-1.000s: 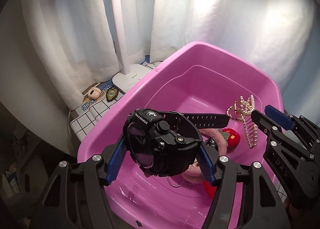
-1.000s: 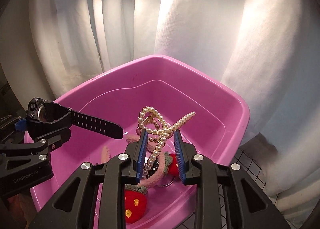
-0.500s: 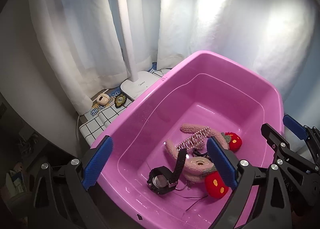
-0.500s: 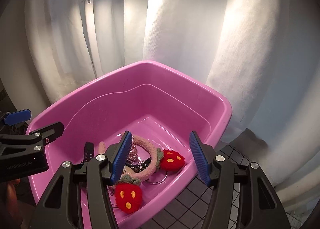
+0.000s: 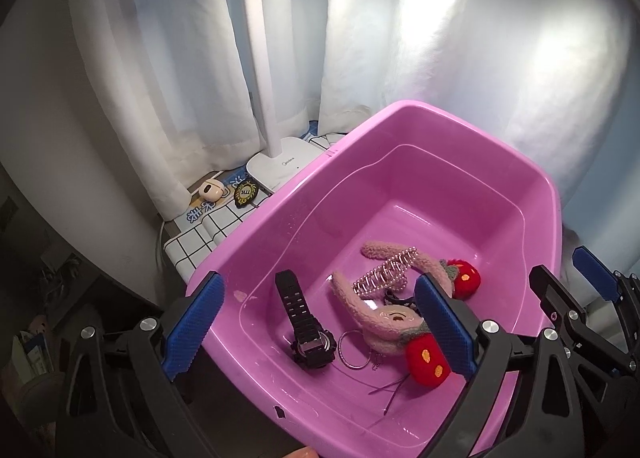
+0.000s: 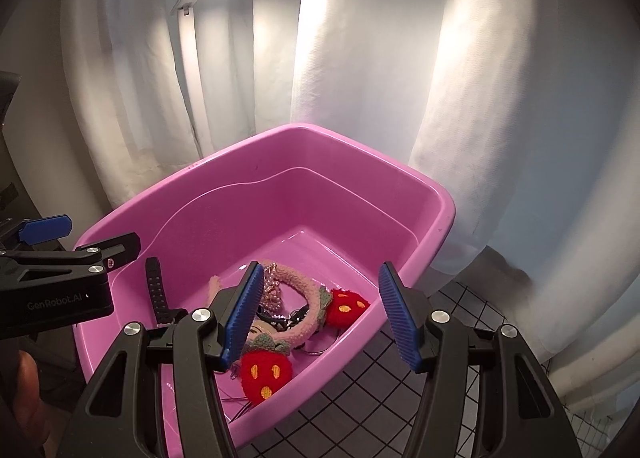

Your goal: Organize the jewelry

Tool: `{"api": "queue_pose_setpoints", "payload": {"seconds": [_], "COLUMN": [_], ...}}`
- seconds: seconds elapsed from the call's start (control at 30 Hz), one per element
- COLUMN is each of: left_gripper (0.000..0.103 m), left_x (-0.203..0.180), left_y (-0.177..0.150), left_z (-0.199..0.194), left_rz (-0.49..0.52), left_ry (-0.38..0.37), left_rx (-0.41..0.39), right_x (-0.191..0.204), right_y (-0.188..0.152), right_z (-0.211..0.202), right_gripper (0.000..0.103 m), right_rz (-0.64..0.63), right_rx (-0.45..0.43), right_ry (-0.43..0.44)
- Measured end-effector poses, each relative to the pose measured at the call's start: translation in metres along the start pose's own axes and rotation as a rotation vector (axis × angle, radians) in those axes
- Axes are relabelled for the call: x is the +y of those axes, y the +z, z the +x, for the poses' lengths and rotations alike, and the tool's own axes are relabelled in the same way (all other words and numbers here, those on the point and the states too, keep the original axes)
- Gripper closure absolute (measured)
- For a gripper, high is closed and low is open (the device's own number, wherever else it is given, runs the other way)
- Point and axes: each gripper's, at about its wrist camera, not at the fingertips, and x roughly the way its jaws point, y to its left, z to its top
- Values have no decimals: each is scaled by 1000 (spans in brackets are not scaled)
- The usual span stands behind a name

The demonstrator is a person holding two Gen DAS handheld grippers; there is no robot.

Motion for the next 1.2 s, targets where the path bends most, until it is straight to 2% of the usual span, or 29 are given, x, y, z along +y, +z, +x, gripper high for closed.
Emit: {"api": "queue_pose_setpoints", "payload": {"seconds": [1.2], "left_gripper": [8], "left_x": [-1], "left_y": [-12], "left_z": [-18], "left_rz": [-24], "left_ry": [2], "left_rx": [2], "right_x": [0], "right_y": [-12], "right_z": [-23], "right_gripper": [46], "right_rz": [-12], "right_rx": [-23], "right_ry": [-9]}}
